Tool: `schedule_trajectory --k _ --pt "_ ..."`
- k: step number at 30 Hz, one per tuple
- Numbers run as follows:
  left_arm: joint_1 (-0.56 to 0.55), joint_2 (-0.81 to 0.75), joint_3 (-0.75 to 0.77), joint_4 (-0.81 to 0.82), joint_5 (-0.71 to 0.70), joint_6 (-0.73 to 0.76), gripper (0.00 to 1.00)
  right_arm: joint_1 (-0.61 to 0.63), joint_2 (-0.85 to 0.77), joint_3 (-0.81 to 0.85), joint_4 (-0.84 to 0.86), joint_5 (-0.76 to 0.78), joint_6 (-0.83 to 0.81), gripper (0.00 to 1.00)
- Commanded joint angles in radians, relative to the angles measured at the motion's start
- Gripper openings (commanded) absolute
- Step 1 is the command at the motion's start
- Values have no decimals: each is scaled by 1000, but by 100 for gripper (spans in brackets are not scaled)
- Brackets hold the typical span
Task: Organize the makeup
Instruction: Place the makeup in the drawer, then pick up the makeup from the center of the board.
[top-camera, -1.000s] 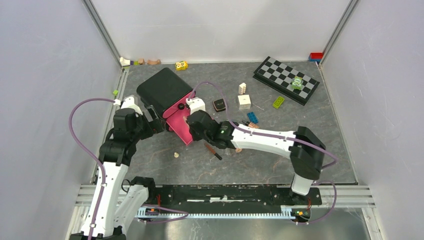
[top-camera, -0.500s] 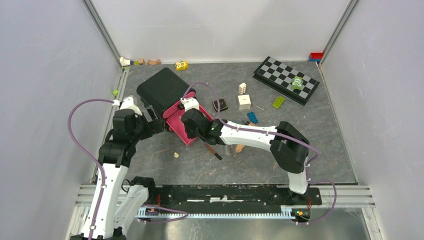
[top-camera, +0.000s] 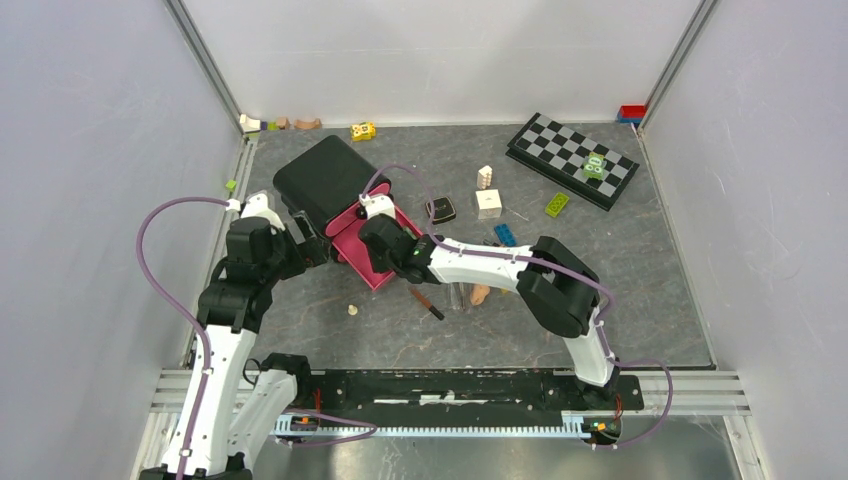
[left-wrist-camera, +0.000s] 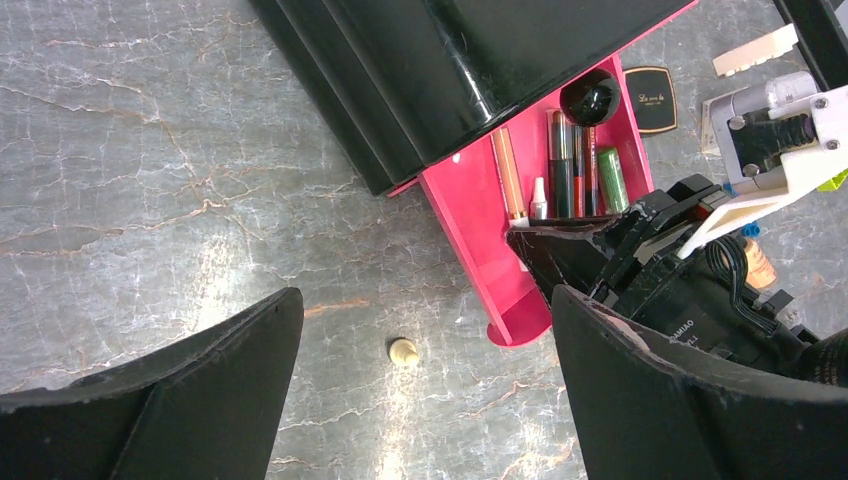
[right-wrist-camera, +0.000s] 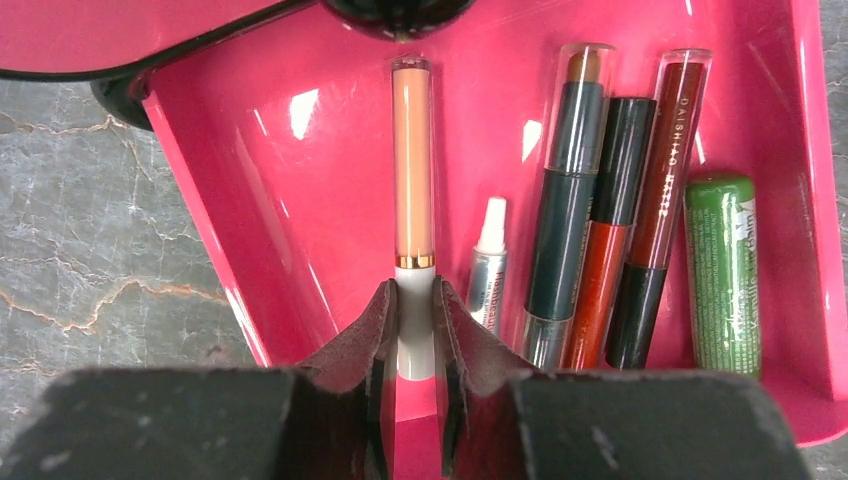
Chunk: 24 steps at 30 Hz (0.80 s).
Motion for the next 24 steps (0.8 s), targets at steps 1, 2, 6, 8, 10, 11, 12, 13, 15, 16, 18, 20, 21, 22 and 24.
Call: schedule_trajectory --k 1,2,6,8,10,11,12,13,15,16,18,20,21,22,24 --pt "-4 2 7 23 1 8 100 -6 8 40 23 6 -6 22" --pt "-4 3 7 24 2 8 100 -6 9 39 26 3 -6 24" --pt "-5 2 7 24 2 8 100 -6 0 45 31 -3 -16 29" --pt "-5 3 7 23 2 10 100 -5 -12 48 29 -2 -22 33" --pt "-4 3 7 23 2 10 100 -6 -25 50 23 -2 -27 34" --pt "-5 3 7 24 1 10 100 -5 -37 50 18 -1 -31 34" --pt "-4 2 7 23 1 10 100 -6 -52 45 16 1 -35 34" --pt "-4 2 6 24 1 10 100 -5 -80 33 18 0 -43 34" --pt "-4 3 7 23 0 10 100 -5 -146 -14 46 -3 -82 34" --pt "-5 3 6 23 -1 10 100 -6 -189 -49 65 -6 -105 34" --pt "-5 3 5 22 -1 10 100 -6 -274 -144 95 -10 -162 34" --pt "-5 6 5 23 -1 10 100 -6 -363 -243 110 -5 -220 36" --pt "-4 8 5 22 0 10 100 -6 -417 -295 116 1 -250 37" --pt "-4 11 6 22 0 10 100 -6 -459 -359 126 4 -275 39" --pt "-4 15 7 22 0 10 100 -6 -541 -476 138 28 -304 48"
